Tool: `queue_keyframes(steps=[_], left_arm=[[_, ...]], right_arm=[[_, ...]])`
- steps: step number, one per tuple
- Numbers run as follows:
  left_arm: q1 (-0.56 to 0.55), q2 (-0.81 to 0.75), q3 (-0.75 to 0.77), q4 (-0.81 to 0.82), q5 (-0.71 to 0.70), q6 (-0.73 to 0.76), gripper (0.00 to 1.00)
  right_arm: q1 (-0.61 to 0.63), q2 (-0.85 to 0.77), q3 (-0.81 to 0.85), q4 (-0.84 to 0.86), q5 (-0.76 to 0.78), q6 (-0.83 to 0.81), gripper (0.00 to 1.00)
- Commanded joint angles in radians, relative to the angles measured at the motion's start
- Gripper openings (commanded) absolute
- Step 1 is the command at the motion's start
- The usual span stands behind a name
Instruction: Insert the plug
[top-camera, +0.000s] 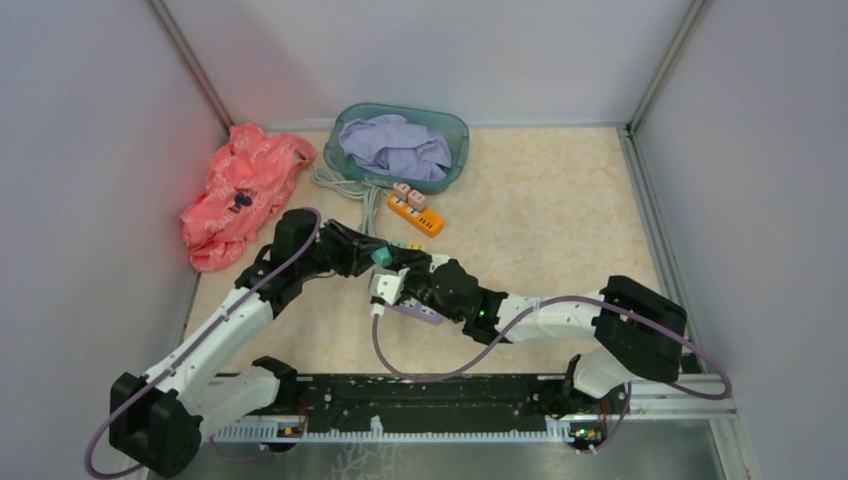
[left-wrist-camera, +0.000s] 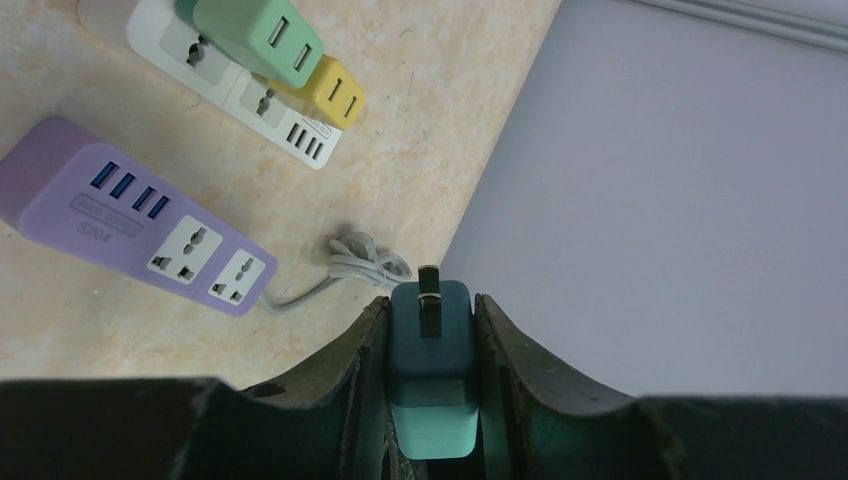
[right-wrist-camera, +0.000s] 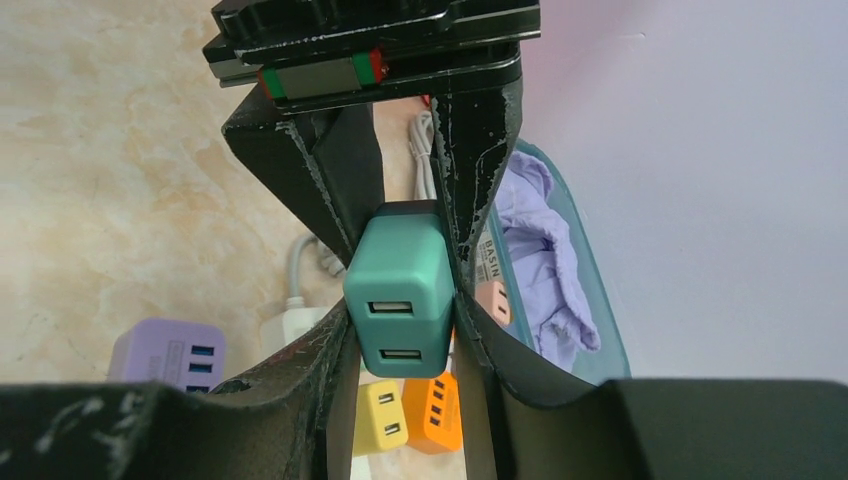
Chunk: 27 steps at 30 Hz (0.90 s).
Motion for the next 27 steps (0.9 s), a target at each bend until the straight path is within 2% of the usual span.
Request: queue_keyframes(steps=[1, 6, 11, 18, 27], left_arm=[[-0.007, -0.031, -0.031, 0.038, -0.056, -0.022, 0.42], [-0.006, -0.044, -0.033, 0.045, -0.094, 0.062, 0.57], [-0.007, -0.059, -0.048, 0.061, -0.134, 0.204, 0.66], [-0.007, -0.041, -0.065, 0.087, -0.112, 0.436, 0.7], [-0.007, 0.062, -0.075, 0.055, -0.061, 0.654, 0.75]], right_arm=[[-0.008, -0.11, 0.025, -0.063, 0.01, 0.079, 0.0], [-0.01, -0.166, 0.072, -0.287, 0.0, 0.115, 0.0], [-0.011, -0.208, 0.13, -0.525, 0.003, 0.175, 0.0], [-0.029, -0.21, 0.249, -0.852, -0.03, 0.296, 0.0], [-0.1, -0.121, 0.397, -1.14, -0.164, 0.423, 0.0]])
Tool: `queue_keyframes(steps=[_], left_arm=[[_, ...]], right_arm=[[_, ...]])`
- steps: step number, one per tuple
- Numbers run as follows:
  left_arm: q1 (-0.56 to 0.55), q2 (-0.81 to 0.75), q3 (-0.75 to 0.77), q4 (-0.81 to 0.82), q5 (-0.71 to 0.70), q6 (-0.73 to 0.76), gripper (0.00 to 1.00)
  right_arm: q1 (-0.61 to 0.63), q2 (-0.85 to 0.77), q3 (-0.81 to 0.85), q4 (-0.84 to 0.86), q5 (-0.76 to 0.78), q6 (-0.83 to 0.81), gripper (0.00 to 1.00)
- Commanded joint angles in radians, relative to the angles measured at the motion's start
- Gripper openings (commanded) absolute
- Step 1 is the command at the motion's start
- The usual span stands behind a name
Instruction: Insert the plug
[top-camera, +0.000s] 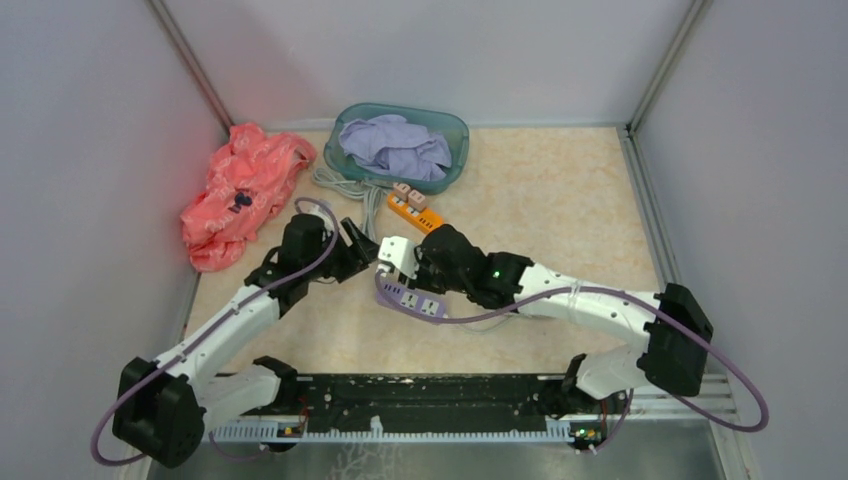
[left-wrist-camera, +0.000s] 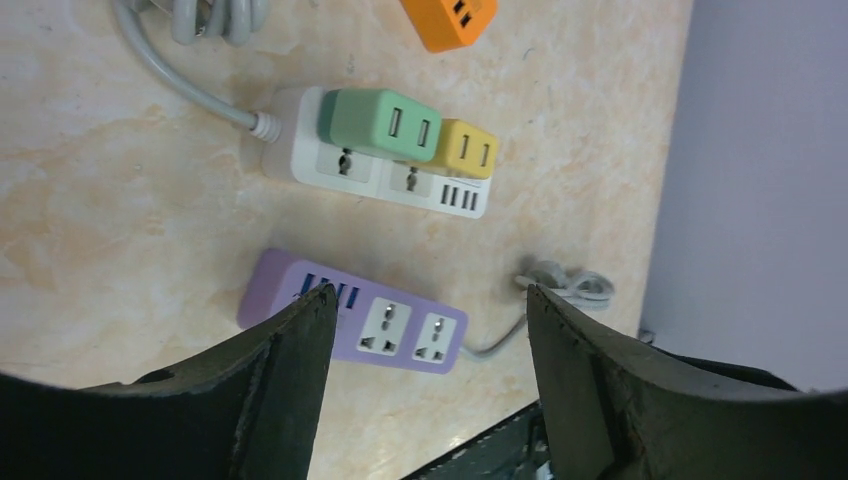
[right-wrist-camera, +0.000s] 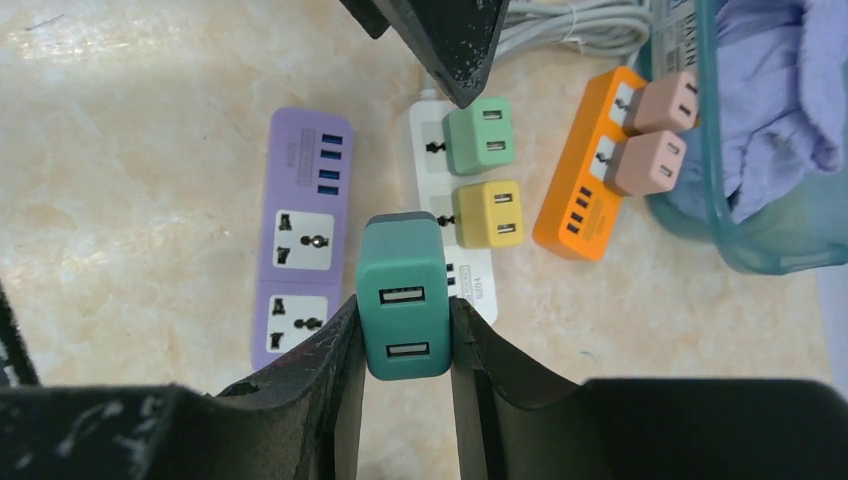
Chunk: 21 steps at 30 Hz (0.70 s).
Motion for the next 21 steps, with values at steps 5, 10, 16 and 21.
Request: queue_keyframes(steps=[5, 10, 16, 21], left_arm=[[-0.005, 0.082, -0.022, -0.034, 0.001, 0.208, 0.76], [-0.021, 0.138, -0.034, -0.041, -0.016, 0.25, 0.78], [-0.059, 0.23, -0.047, -0.03, -0.054, 0.264, 0.77], [-0.099, 0.306, -0.043, -0.011, -0.08, 0.259, 0.75]], right_arm=[[-0.029, 0.061, 0.11, -0.206, -0.095, 0.118, 0.0], [-0.057, 0.087, 0.129, -0.268, -0.164, 0.163, 0.0], [-0.067, 0.128, 0.146, -0.328, -0.193, 0.184, 0.0], [-0.069, 0.151, 0.149, -0.341, -0.209, 0.211, 0.0]])
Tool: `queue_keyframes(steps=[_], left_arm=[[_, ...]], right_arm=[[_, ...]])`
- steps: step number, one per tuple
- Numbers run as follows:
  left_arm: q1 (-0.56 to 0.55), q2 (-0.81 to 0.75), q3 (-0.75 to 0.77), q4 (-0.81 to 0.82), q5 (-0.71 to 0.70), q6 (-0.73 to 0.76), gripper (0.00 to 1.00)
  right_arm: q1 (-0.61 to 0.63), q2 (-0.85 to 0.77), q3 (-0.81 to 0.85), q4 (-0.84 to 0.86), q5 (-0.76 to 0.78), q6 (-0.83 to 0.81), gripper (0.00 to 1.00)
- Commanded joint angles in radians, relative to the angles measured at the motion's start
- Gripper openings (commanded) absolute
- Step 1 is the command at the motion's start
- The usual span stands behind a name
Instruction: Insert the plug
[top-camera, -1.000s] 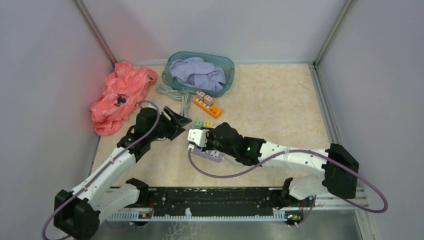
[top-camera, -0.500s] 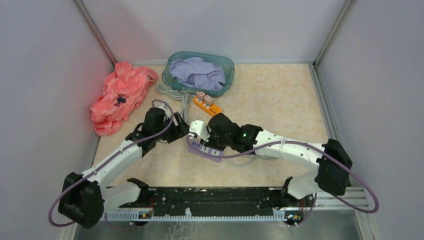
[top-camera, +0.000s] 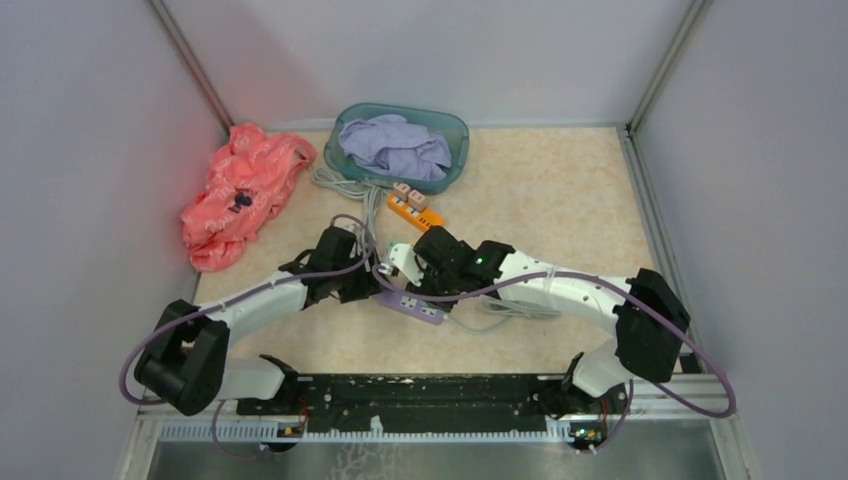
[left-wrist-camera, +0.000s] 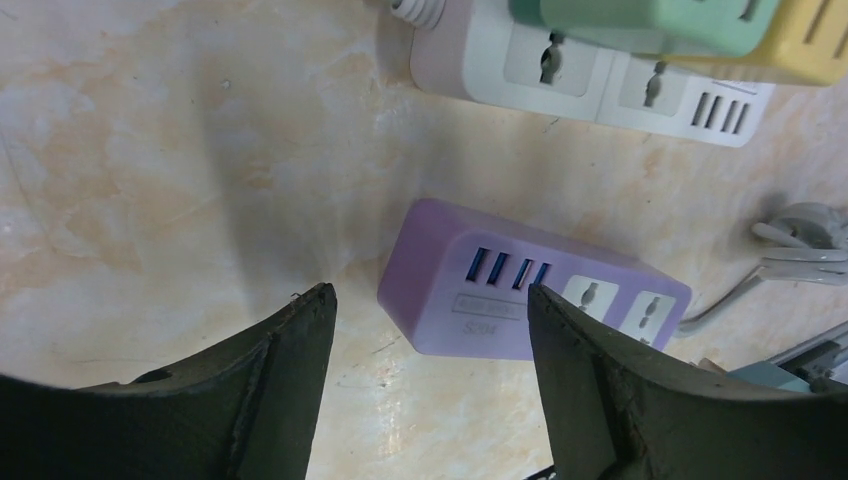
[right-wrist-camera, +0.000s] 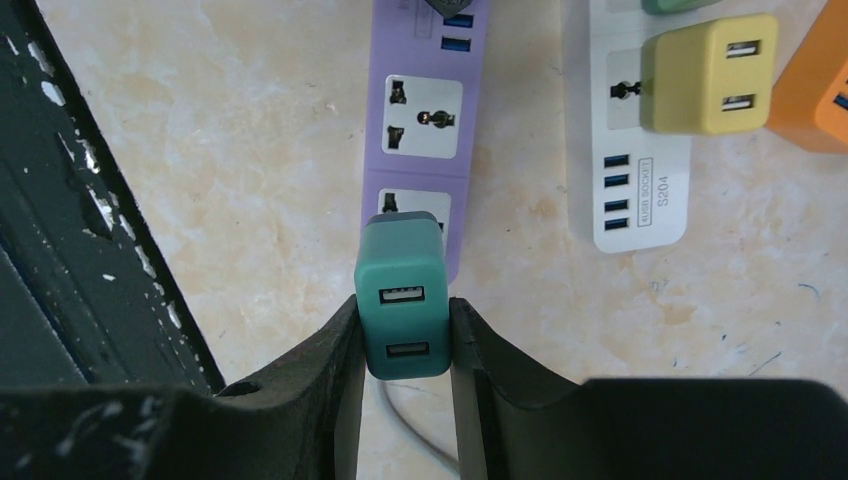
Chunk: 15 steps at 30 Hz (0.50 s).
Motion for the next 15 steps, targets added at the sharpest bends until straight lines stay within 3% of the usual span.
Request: queue_keyframes(steps=[1, 15], left_arm=[[-0.033, 0.049, -0.001, 0.018, -0.039, 0.021, 0.75], [-0.095, 0.088, -0.032, 0.009, -0.09, -0.011, 0.68]], right_arm=[[-0.006, 0.012, 0.055, -0.013, -0.035, 0.046, 0.0], [-0.006, -0.003, -0.028, 0.081, -0.017, 0.167, 0.0]])
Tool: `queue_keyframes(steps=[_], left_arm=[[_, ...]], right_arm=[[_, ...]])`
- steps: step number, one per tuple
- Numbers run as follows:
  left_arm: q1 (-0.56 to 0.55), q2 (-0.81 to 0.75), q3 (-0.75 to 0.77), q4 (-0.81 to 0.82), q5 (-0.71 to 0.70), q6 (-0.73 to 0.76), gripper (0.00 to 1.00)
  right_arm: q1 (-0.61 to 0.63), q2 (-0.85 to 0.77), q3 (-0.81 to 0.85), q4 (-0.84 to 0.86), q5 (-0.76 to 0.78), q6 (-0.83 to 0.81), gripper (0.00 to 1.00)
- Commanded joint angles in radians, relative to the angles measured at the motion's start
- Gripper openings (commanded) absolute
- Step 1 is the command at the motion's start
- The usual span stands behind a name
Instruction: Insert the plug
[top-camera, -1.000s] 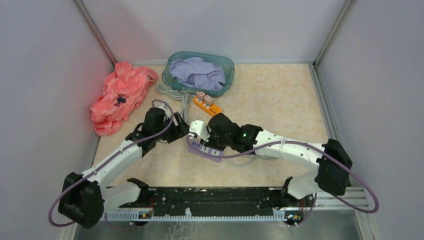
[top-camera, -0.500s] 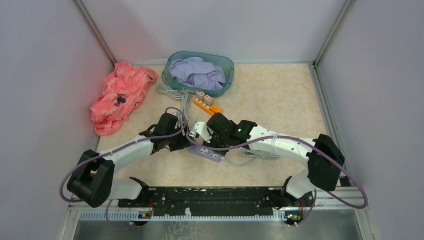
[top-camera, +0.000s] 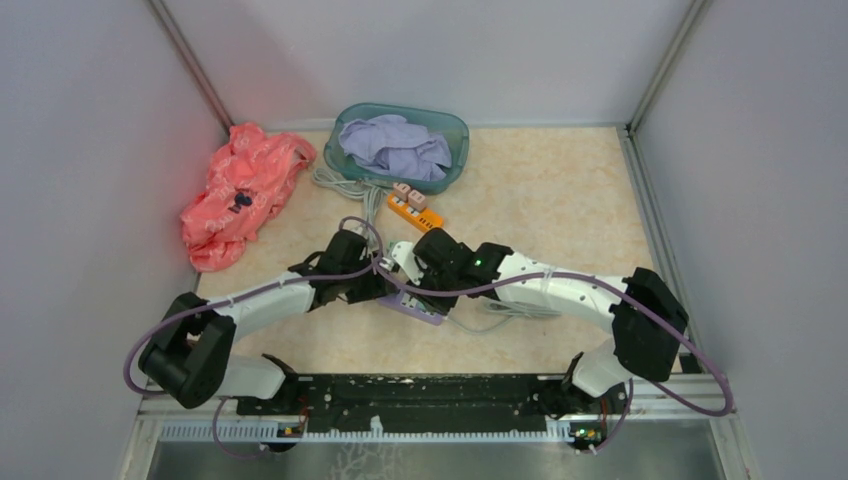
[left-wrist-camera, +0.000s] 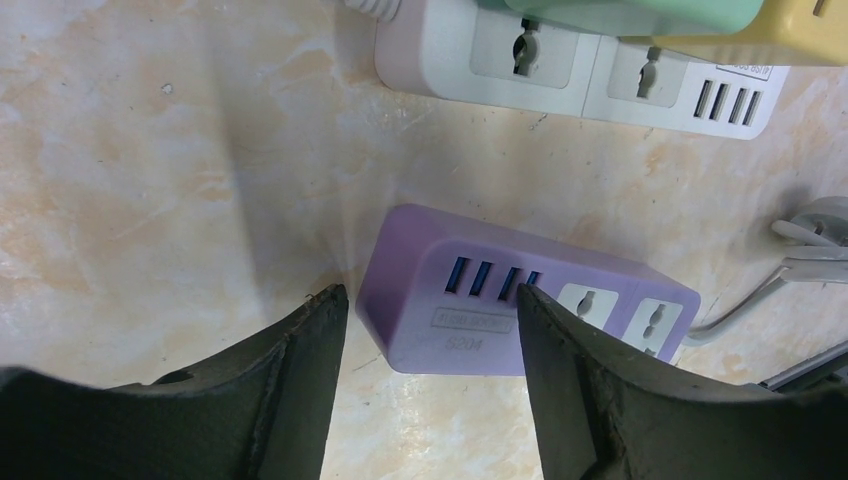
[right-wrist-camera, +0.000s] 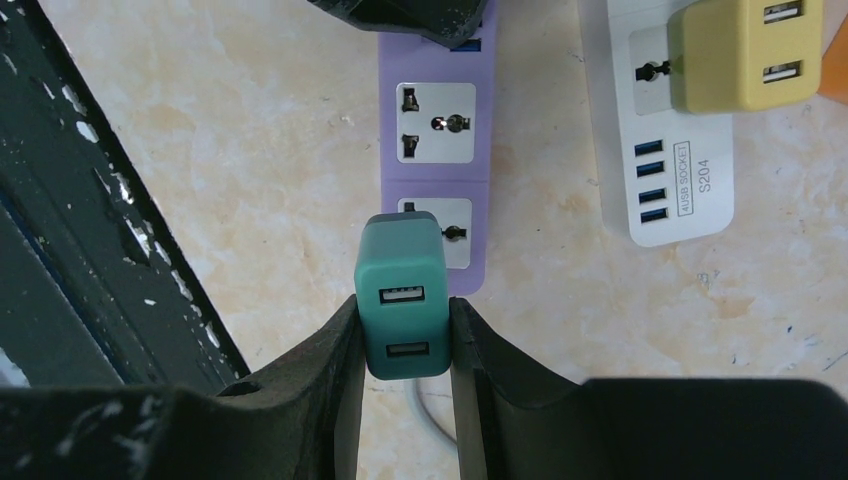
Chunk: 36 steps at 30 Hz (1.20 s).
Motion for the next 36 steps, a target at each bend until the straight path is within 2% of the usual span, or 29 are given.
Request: queue_keyframes(steps=[1, 21, 36], left_arm=[[-0.016, 0.027, -0.036, -0.03, -0.027, -0.004, 0.68], [-0.027, 0.038, -0.048, -0.012, -0.016, -0.027, 0.64], [-0.027, 0.05, -0.055, 0.007, -0.003, -0.042, 0.64]], right_arm=[[-0.005, -0.017, -0.024, 0.077, 0.002, 0.056, 0.0], [-0.005, -0.013, -0.119, 0.18, 0.045, 0.129, 0.0], [0.042, 0.059, -0.128, 0.116, 0.113, 0.076, 0.0]])
